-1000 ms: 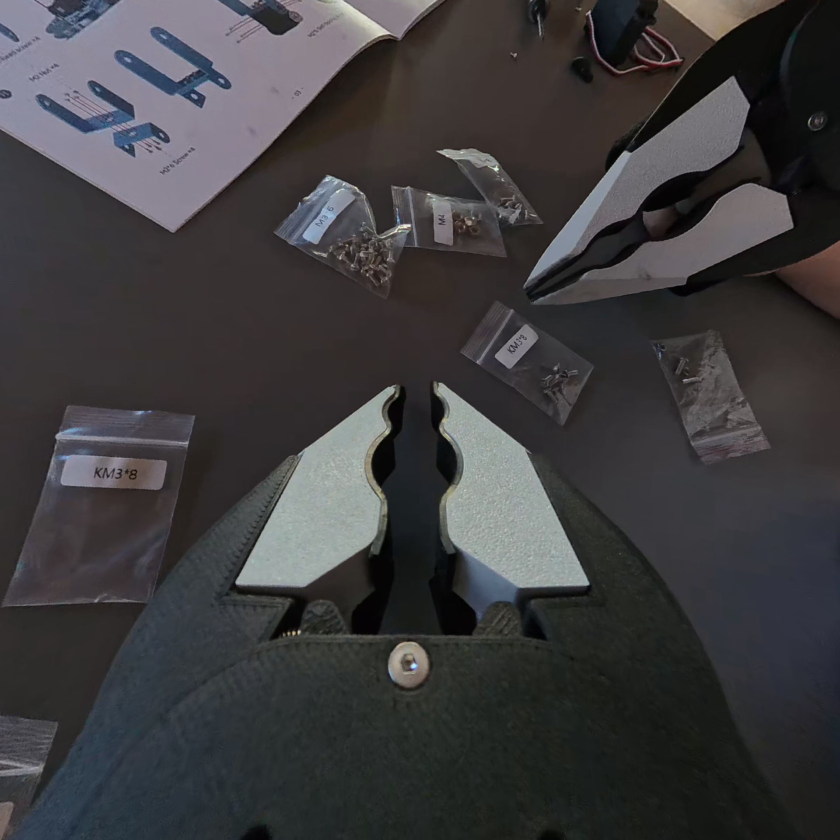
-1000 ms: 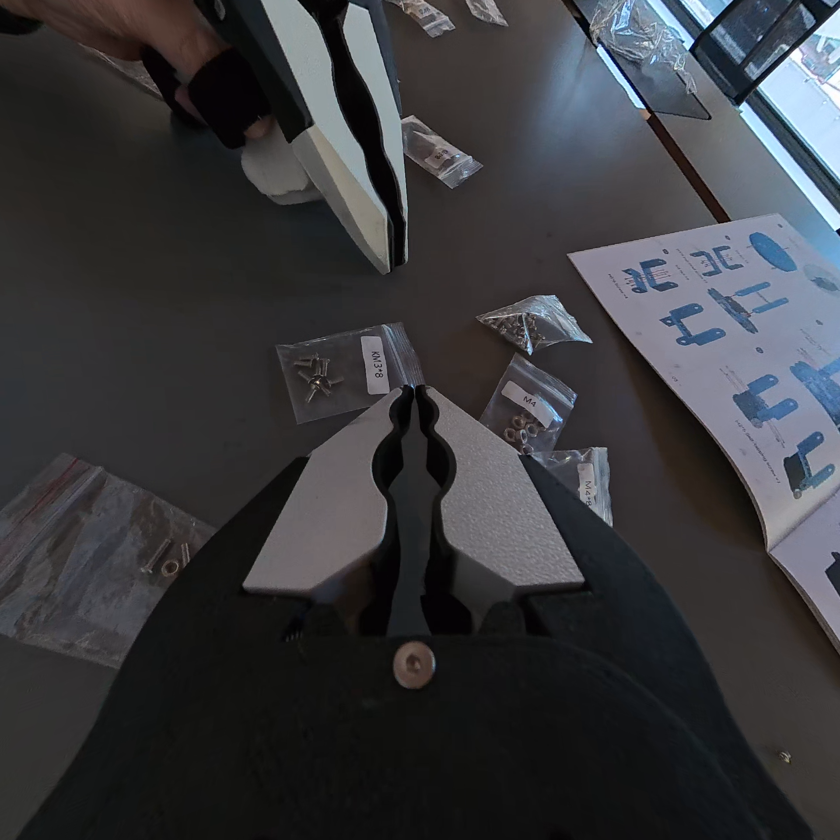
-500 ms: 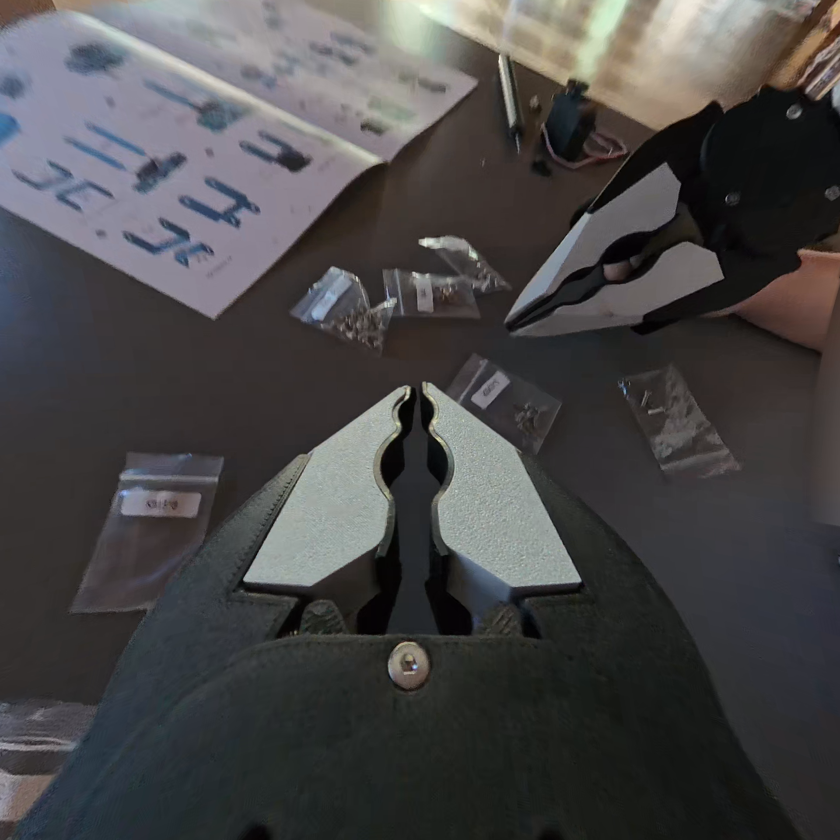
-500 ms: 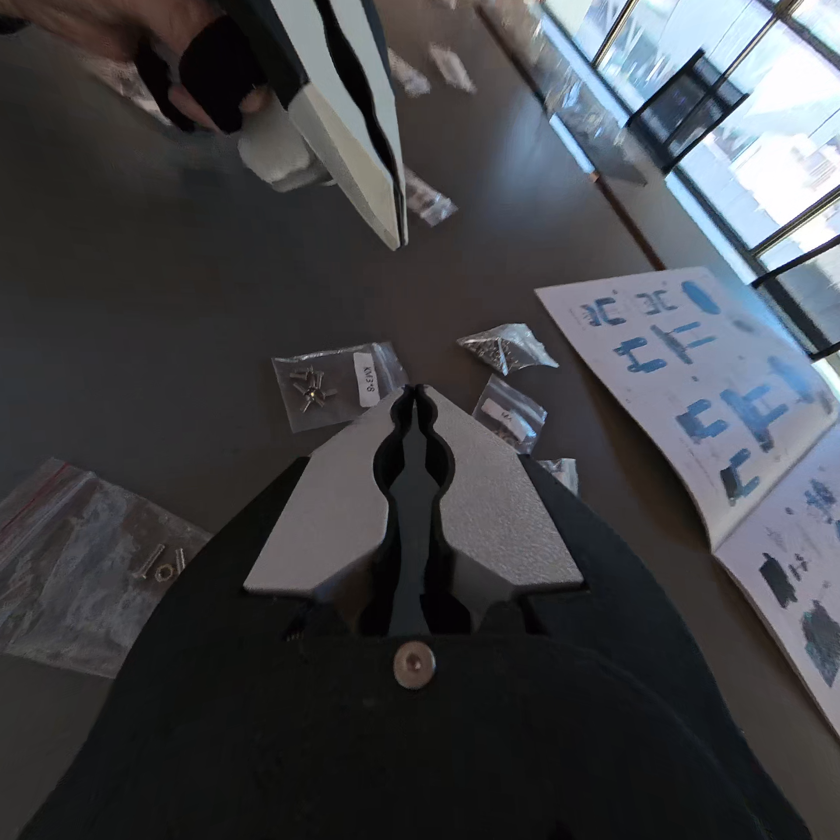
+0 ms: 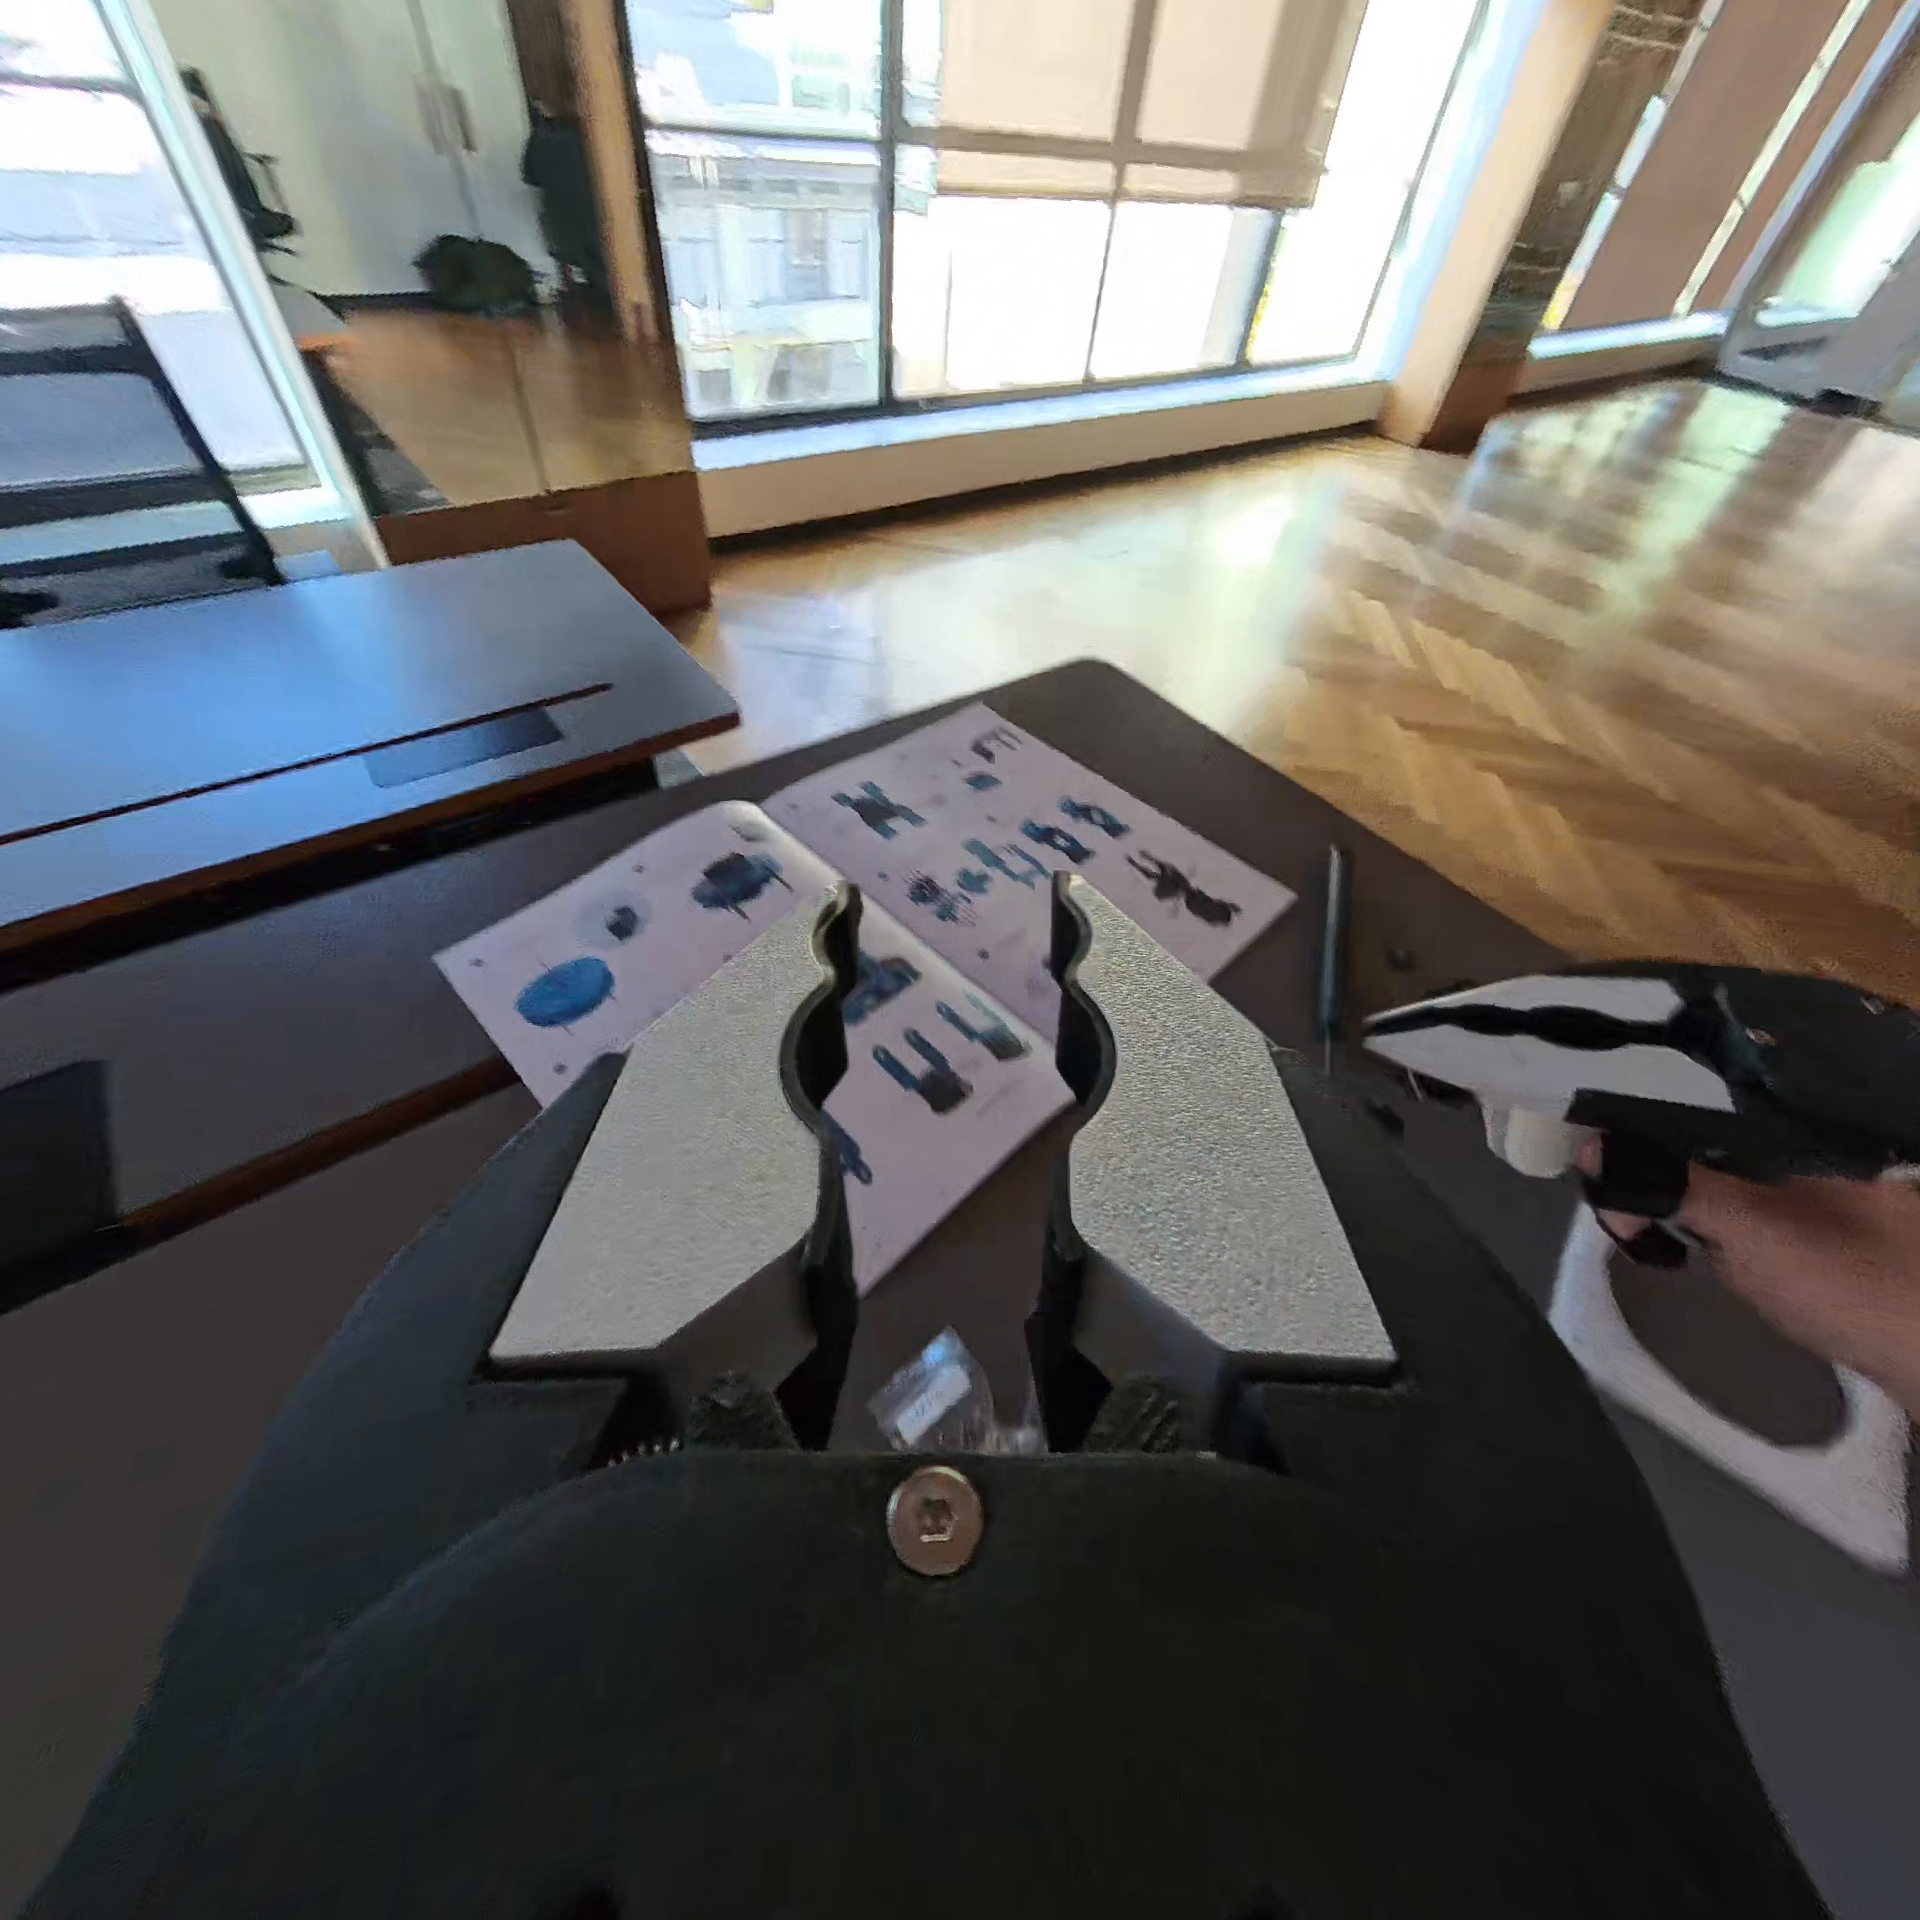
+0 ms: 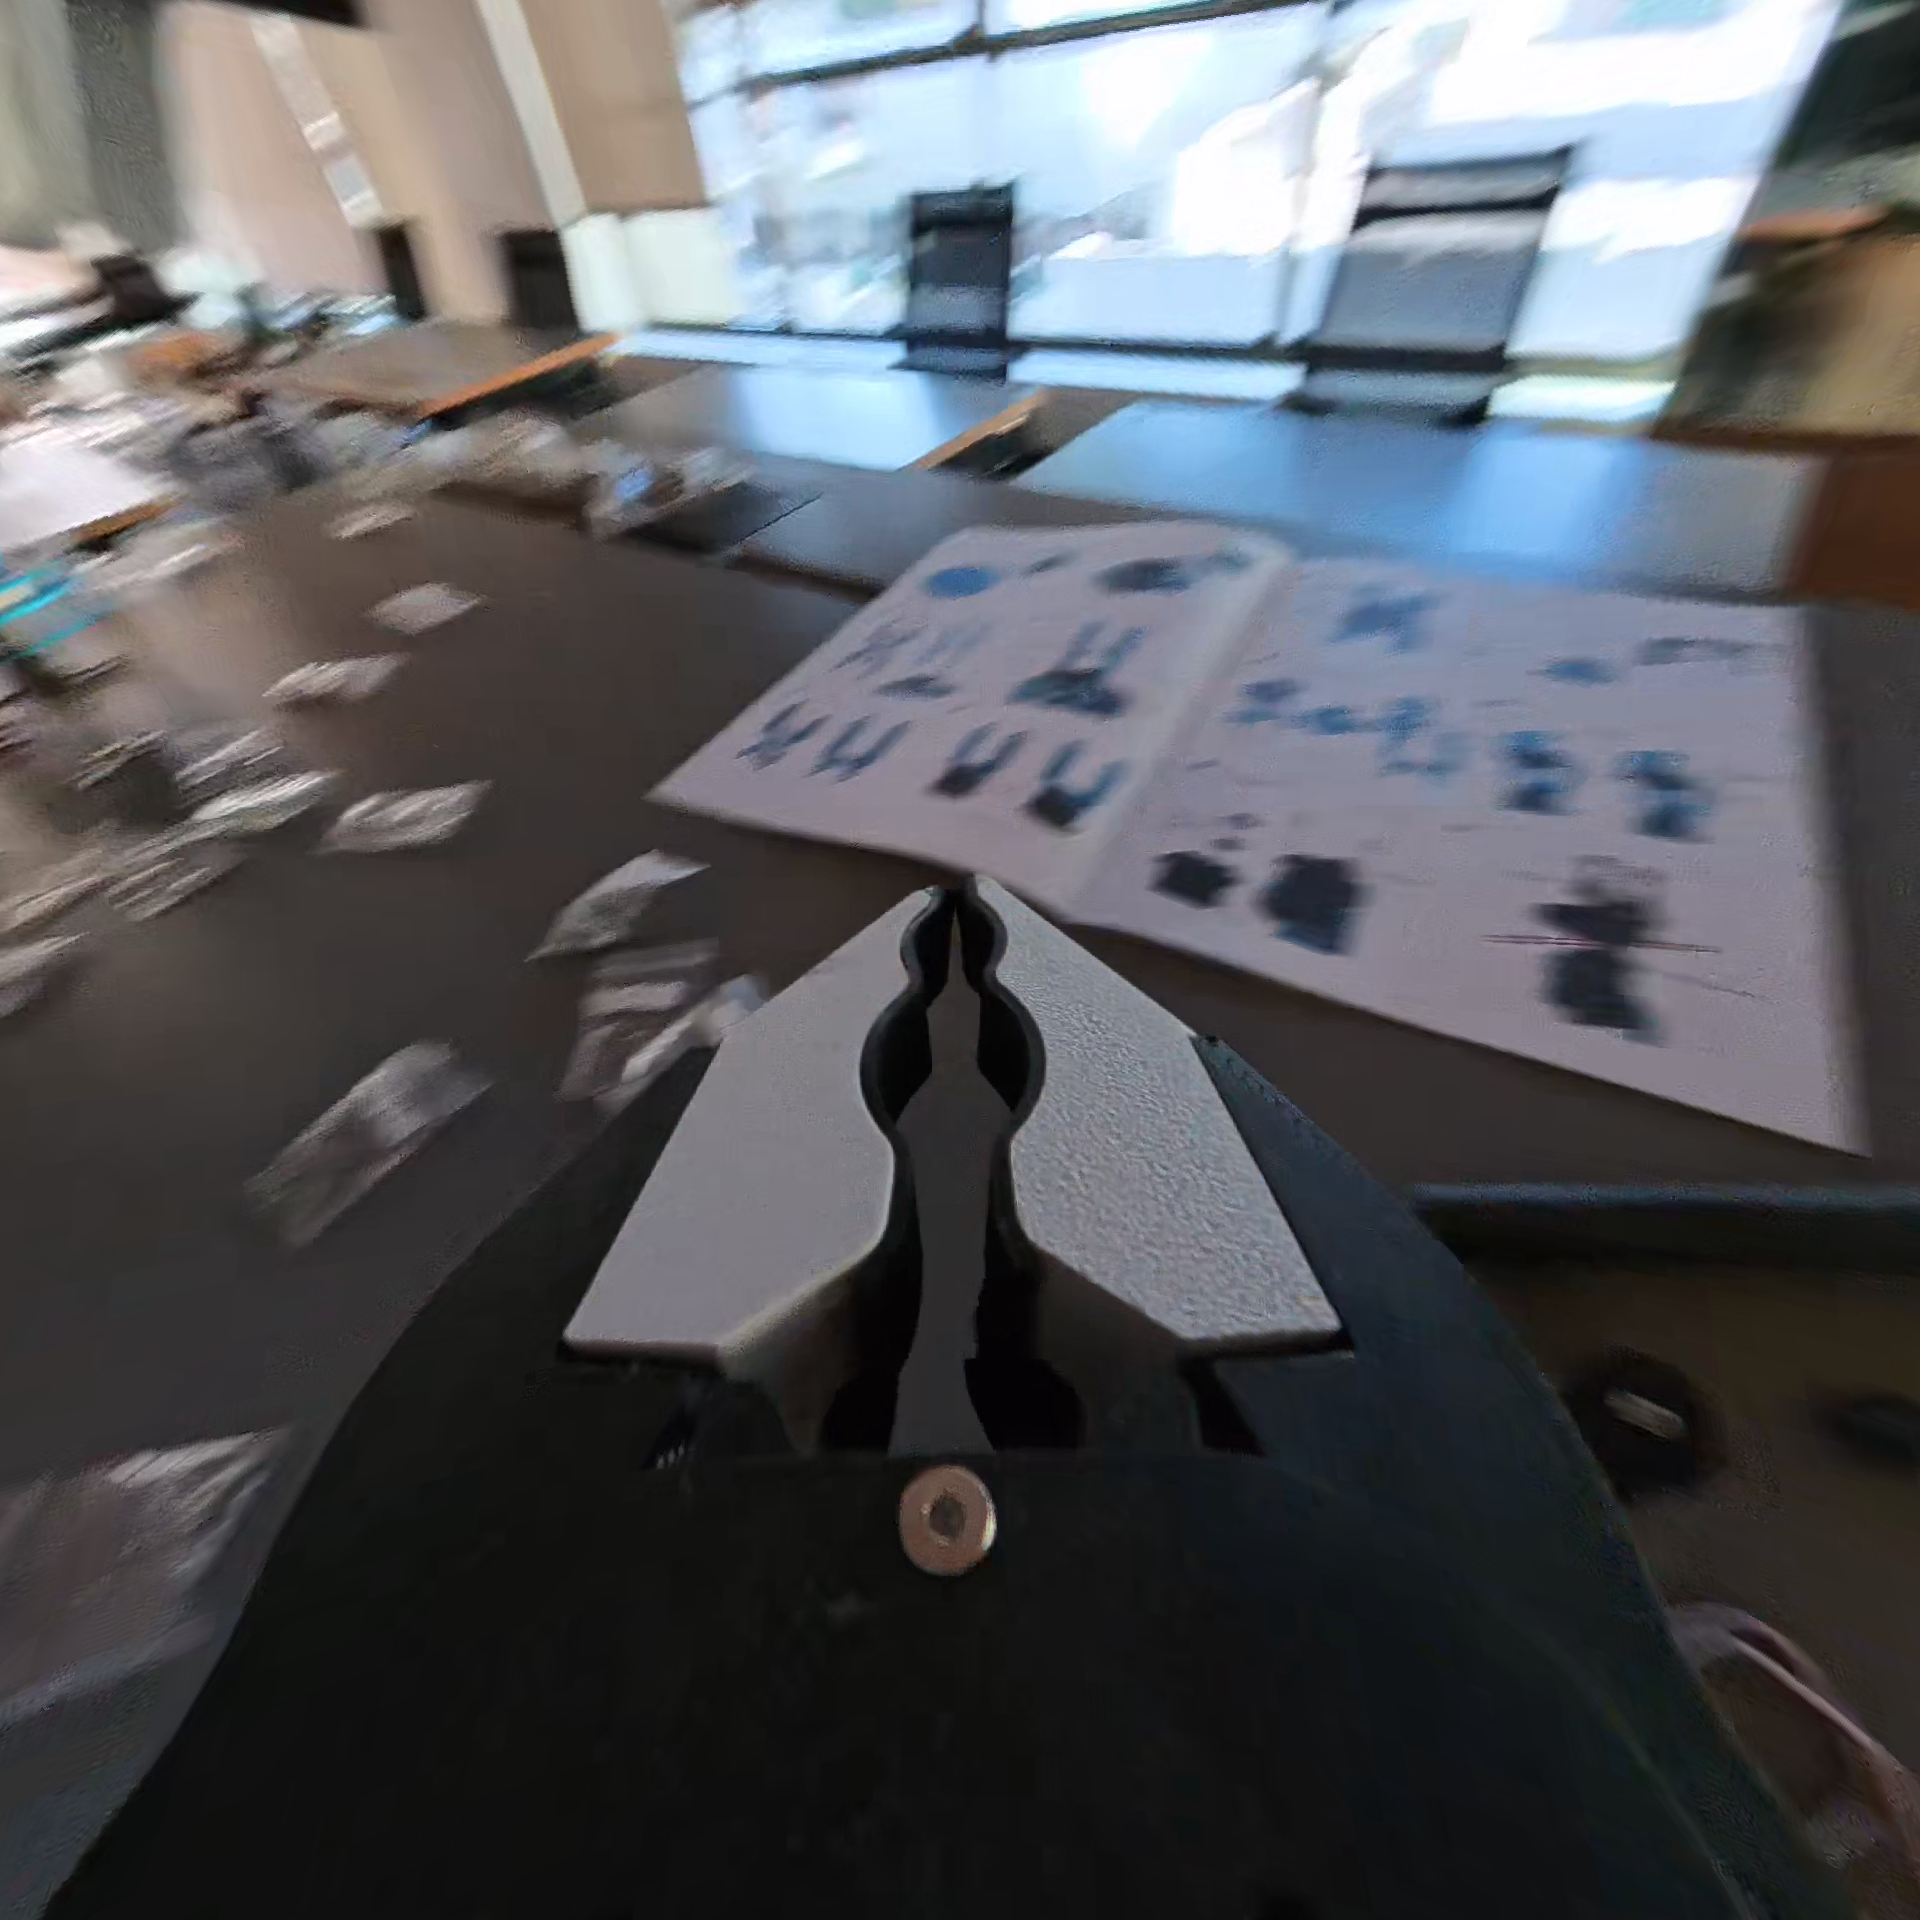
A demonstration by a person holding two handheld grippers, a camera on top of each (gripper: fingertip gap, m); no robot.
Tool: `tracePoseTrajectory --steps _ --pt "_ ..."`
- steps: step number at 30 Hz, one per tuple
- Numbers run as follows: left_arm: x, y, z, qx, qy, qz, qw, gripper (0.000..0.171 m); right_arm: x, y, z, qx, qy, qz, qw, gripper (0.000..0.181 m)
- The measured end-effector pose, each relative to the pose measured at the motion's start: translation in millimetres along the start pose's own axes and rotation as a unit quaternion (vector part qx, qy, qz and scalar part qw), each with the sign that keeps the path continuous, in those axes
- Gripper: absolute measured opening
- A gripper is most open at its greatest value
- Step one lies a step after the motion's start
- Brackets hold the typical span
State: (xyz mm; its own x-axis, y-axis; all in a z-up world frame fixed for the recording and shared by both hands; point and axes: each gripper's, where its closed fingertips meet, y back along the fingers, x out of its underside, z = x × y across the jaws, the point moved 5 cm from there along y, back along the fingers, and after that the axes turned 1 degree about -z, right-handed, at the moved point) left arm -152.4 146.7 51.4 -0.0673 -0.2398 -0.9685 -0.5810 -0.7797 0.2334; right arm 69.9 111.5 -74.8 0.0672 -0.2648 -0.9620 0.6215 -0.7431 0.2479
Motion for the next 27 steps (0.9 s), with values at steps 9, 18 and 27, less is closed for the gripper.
tracePoseTrajectory --steps 9,18,27 --pt "-33.1 14.8 2.4 -0.006 0.095 -0.034 0.995 0.038 -25.9 98.6 -168.0 0.293 0.069 -0.086 0.95 0.0" --pt "-54.1 20.1 18.5 -0.034 0.148 -0.183 0.971 0.034 22.6 89.9 -215.6 0.32 -0.006 -0.073 0.944 0.0" --pt "-57.9 26.5 22.9 -0.048 0.164 -0.232 0.958 0.024 25.2 96.4 -220.5 0.348 0.014 -0.074 0.935 0.0"
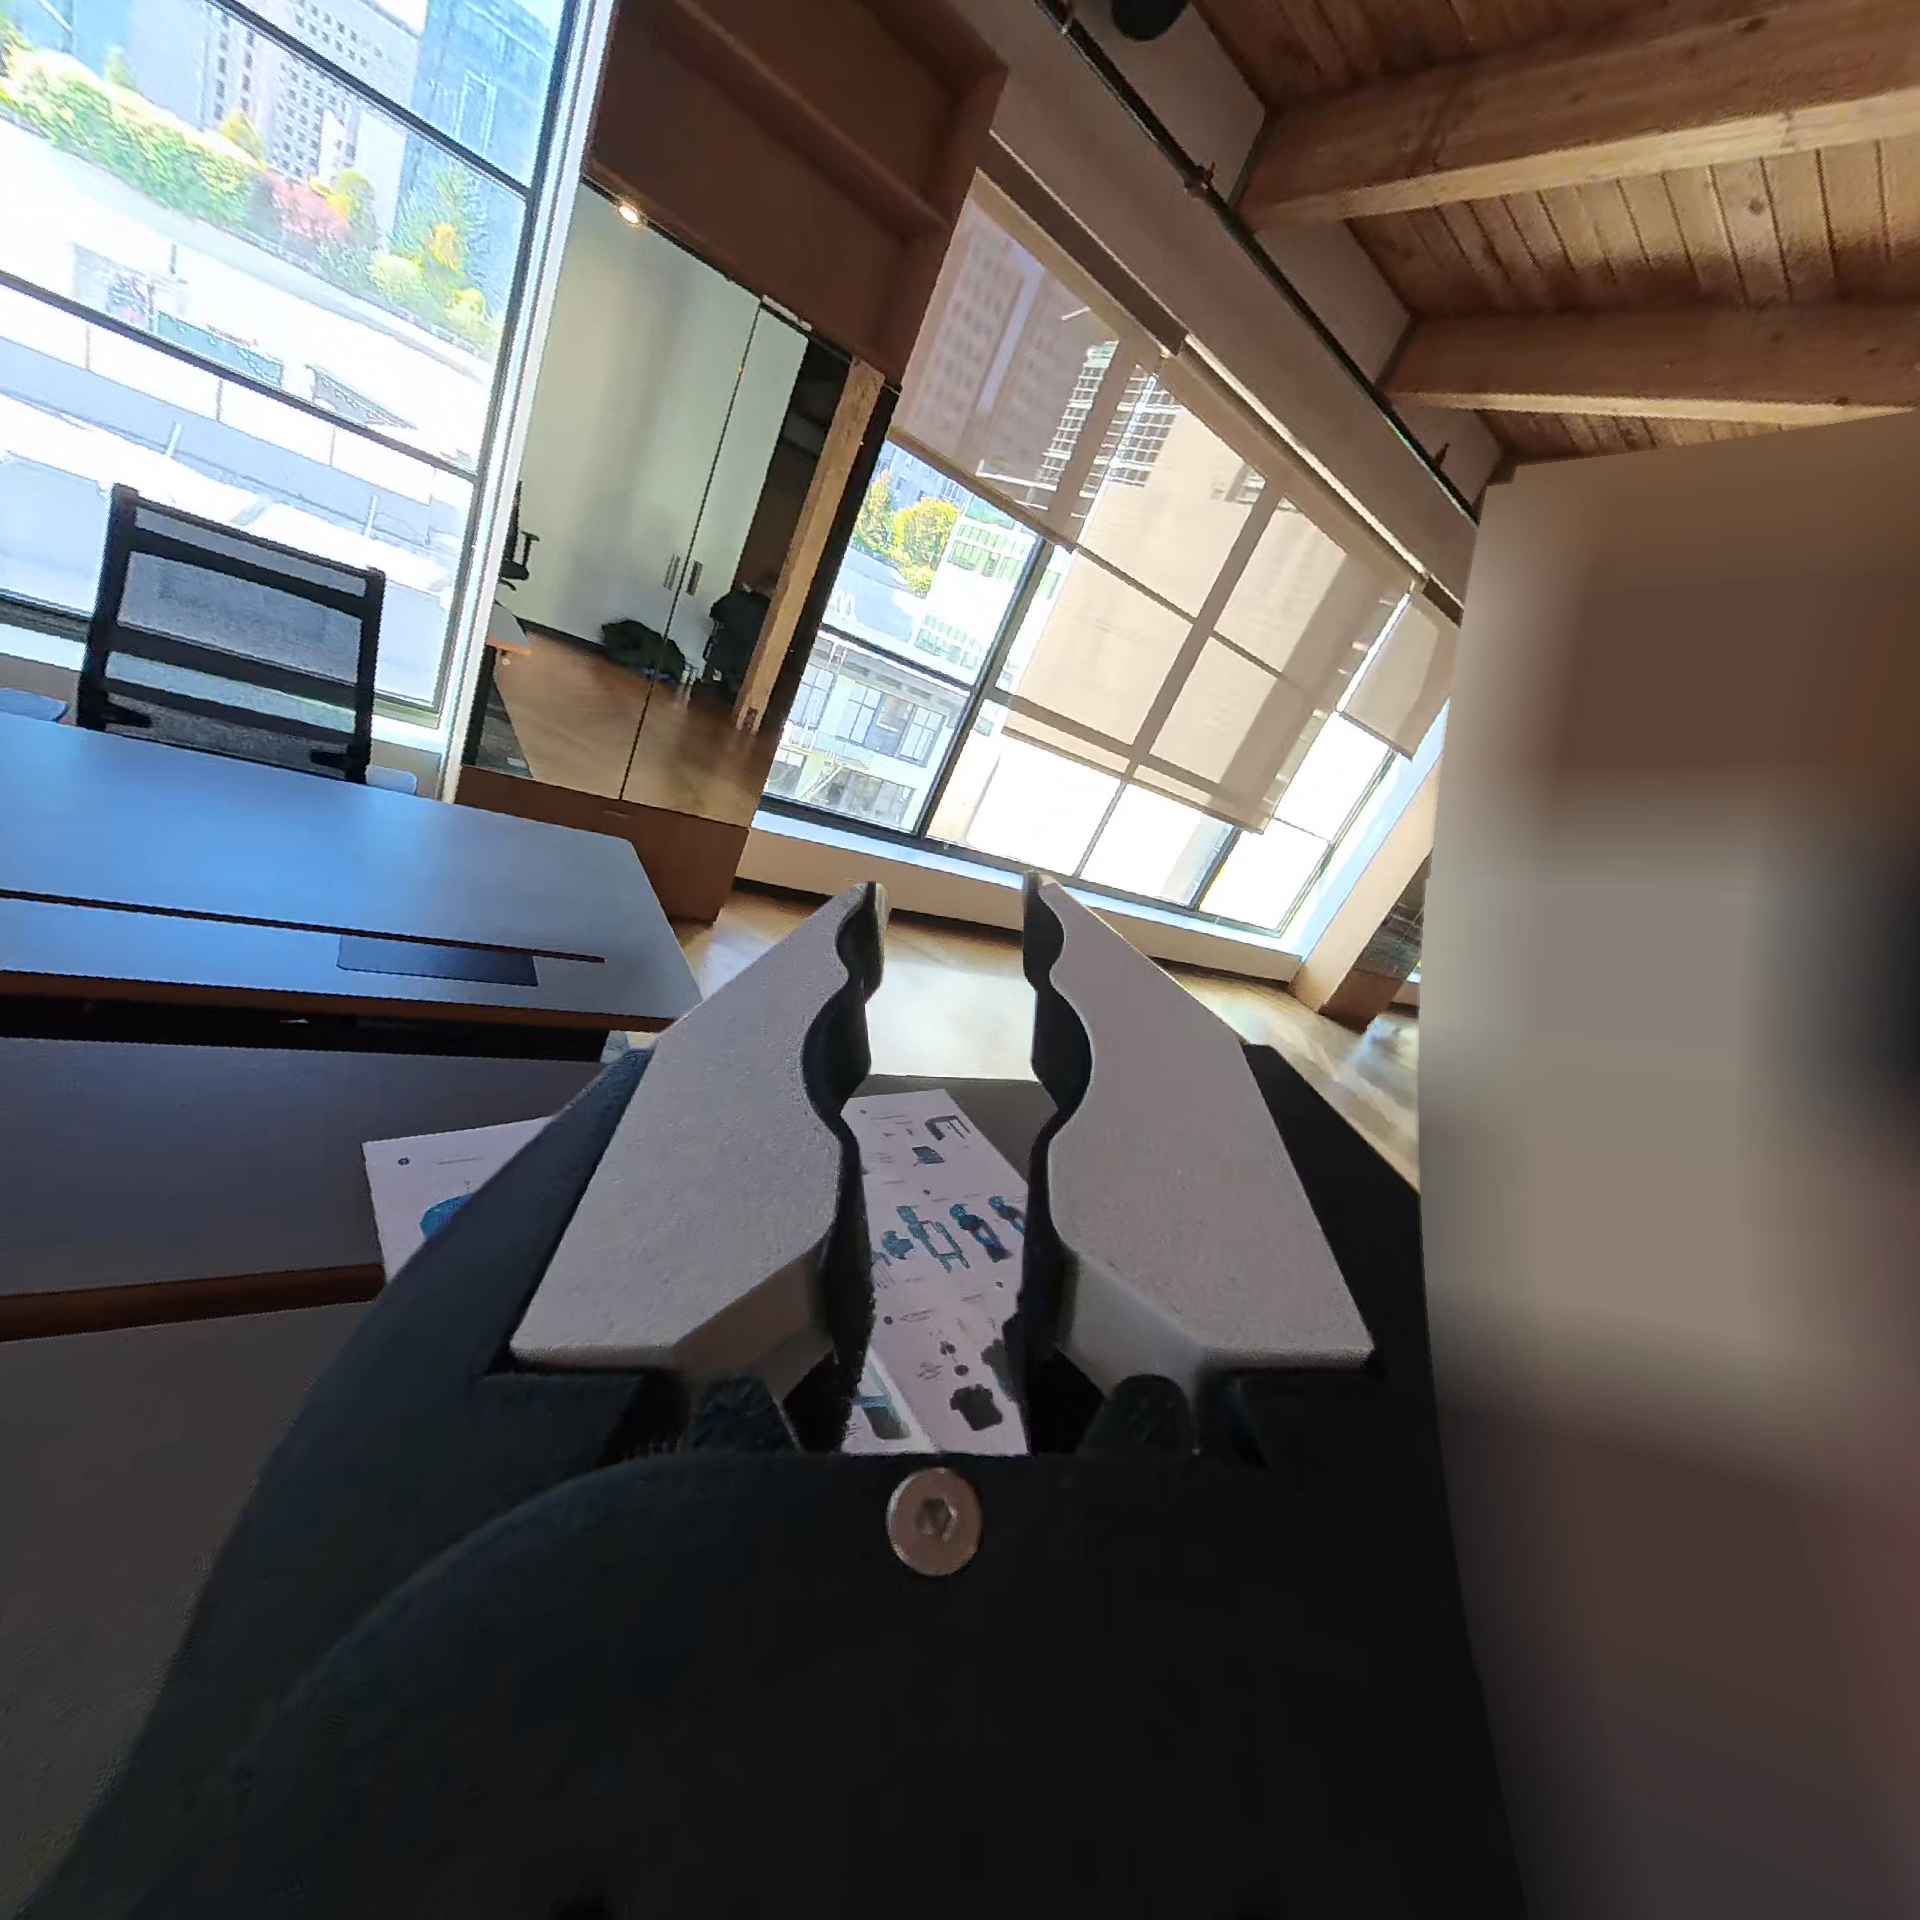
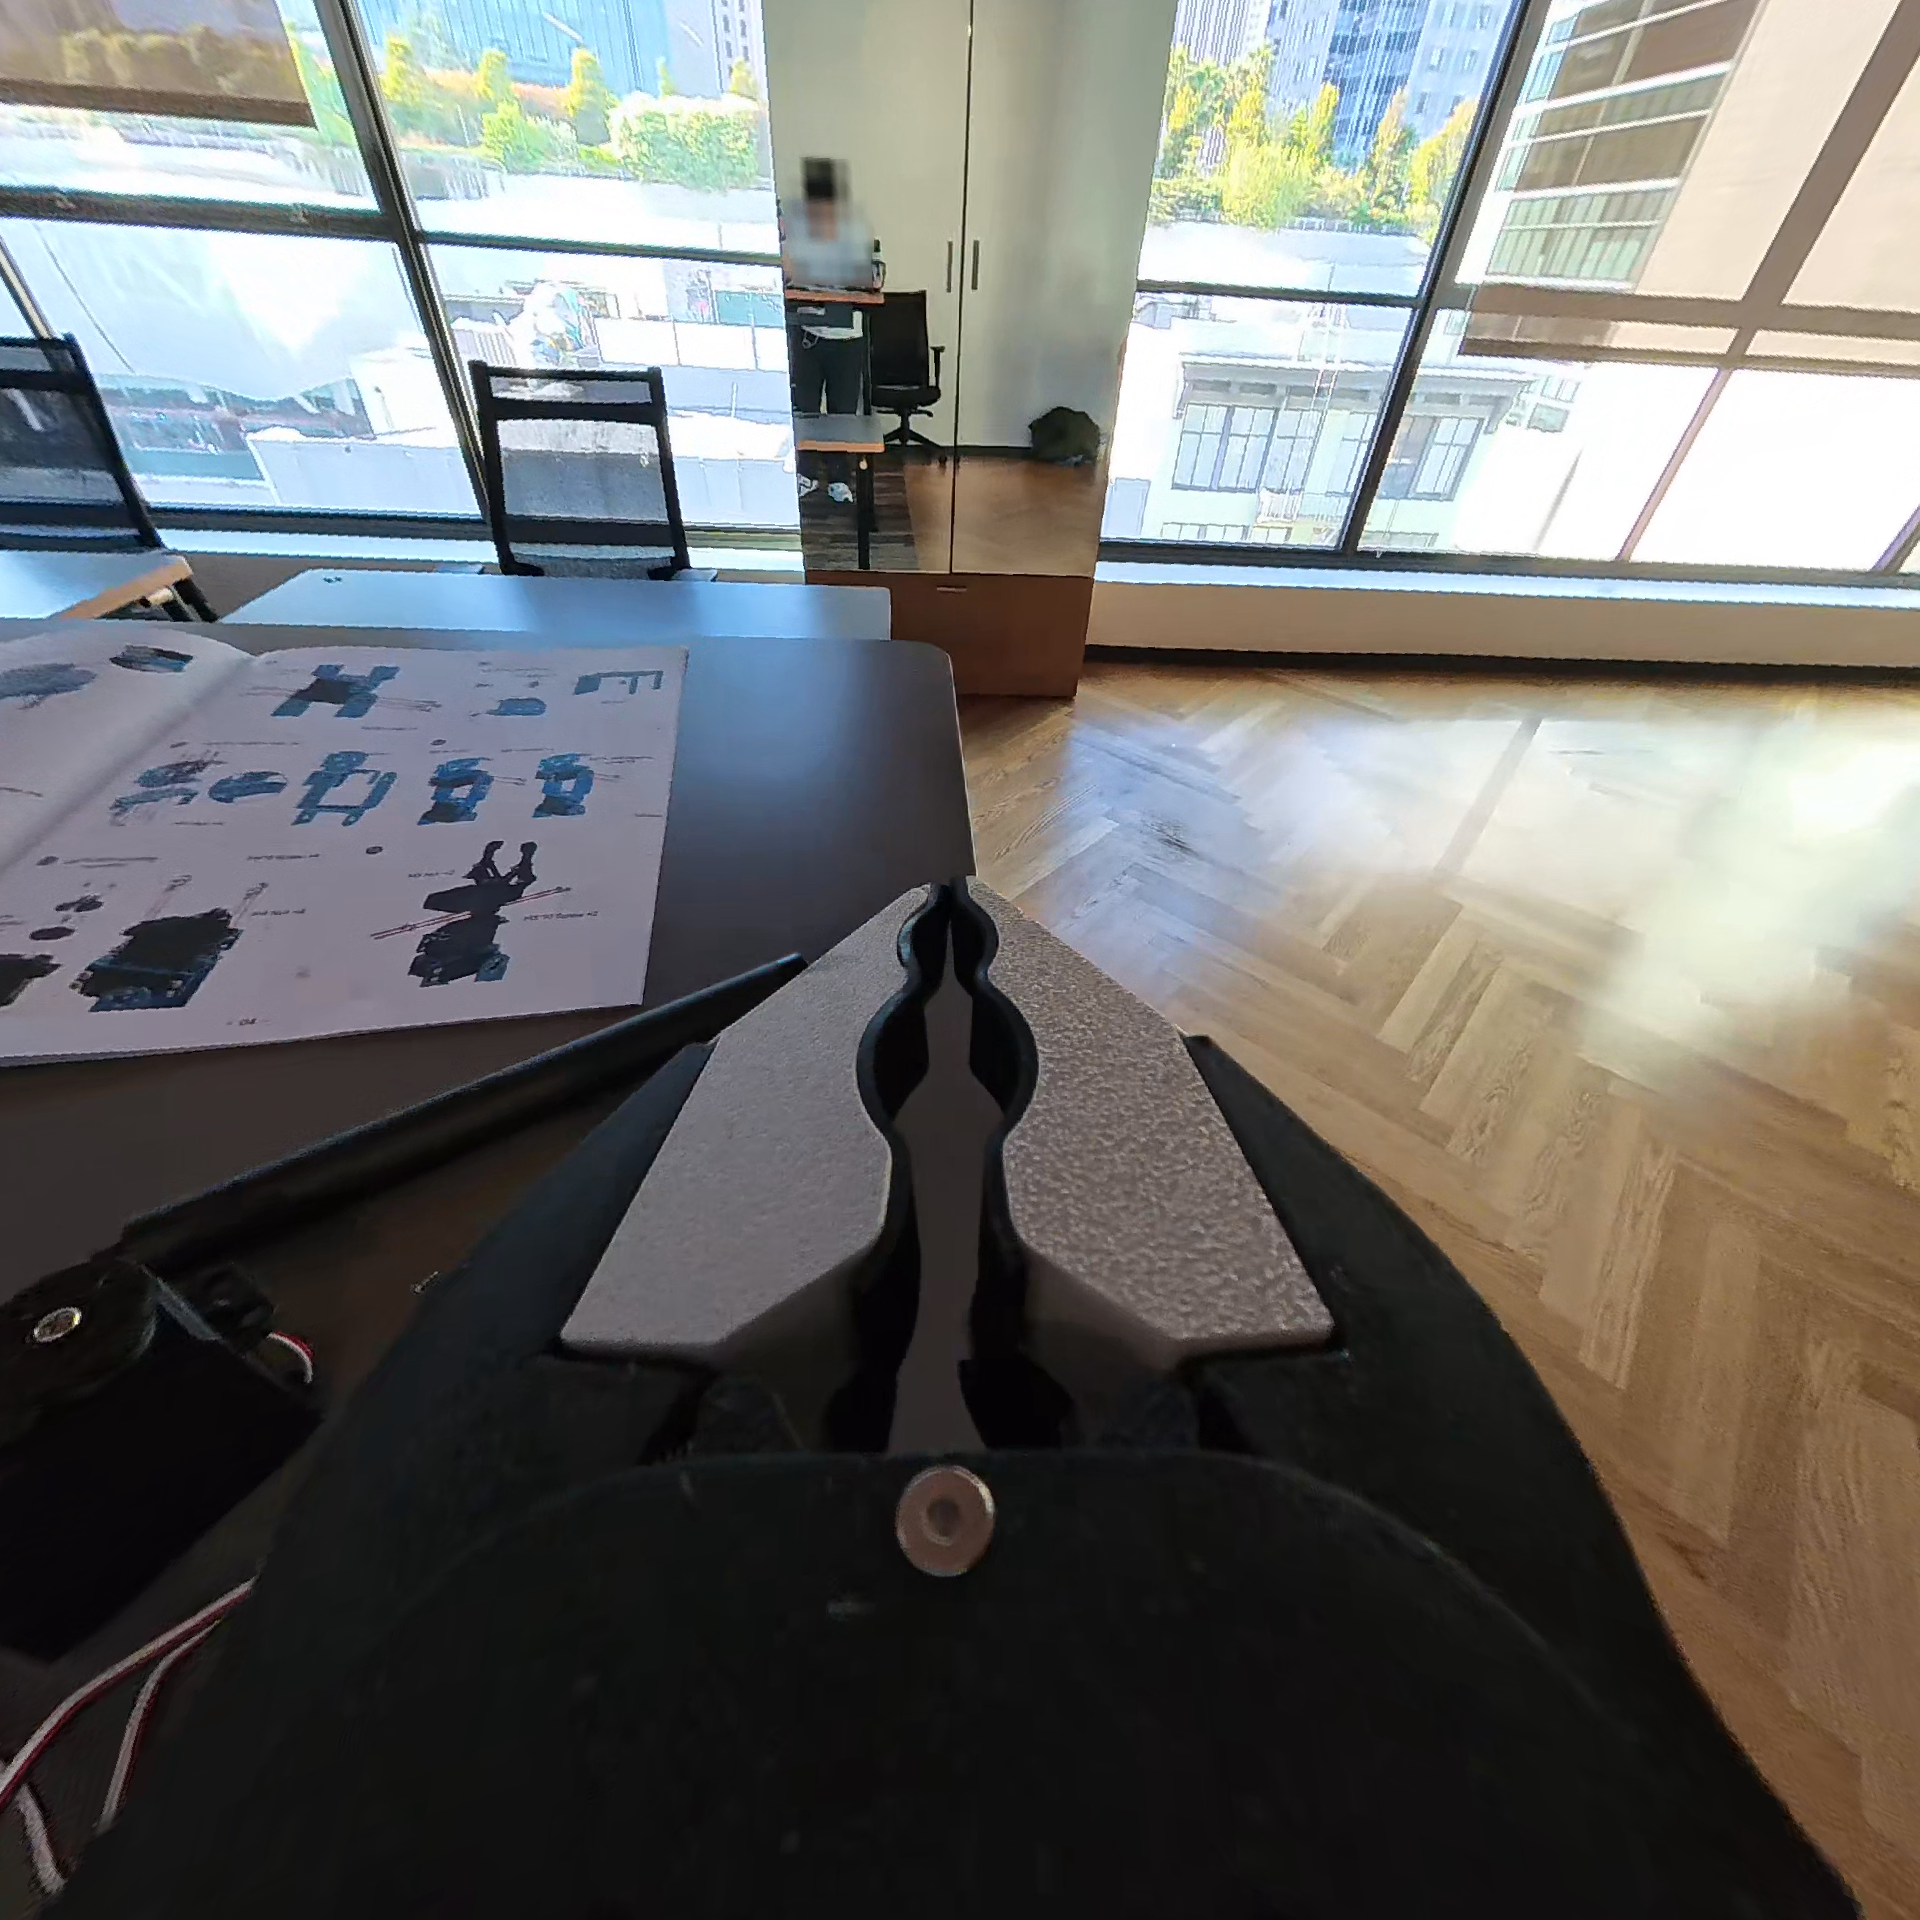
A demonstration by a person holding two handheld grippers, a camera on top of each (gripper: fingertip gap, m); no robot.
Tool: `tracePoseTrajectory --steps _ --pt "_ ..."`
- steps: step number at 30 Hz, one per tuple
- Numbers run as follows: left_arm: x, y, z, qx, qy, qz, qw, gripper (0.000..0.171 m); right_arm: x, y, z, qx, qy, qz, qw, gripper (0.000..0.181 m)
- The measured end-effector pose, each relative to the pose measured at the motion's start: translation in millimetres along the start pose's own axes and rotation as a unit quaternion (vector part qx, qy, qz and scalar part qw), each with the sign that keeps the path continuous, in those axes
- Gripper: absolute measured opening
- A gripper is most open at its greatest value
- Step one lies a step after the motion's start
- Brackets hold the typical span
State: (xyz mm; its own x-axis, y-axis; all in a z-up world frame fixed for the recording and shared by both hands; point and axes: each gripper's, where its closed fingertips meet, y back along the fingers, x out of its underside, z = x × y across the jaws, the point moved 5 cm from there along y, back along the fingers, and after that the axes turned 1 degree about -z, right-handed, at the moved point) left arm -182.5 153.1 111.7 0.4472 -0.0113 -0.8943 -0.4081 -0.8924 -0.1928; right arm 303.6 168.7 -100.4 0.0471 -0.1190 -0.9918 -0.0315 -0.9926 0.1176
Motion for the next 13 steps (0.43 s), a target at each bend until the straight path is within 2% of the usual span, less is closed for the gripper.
tracePoseTrajectory --steps 13 --pt "-11.6 9.4 -6.2 0.04 0.03 -0.032 0.998 0.017 1.5 -1.3 5.1 -0.028 0.0 0.007 1.0 0.0"
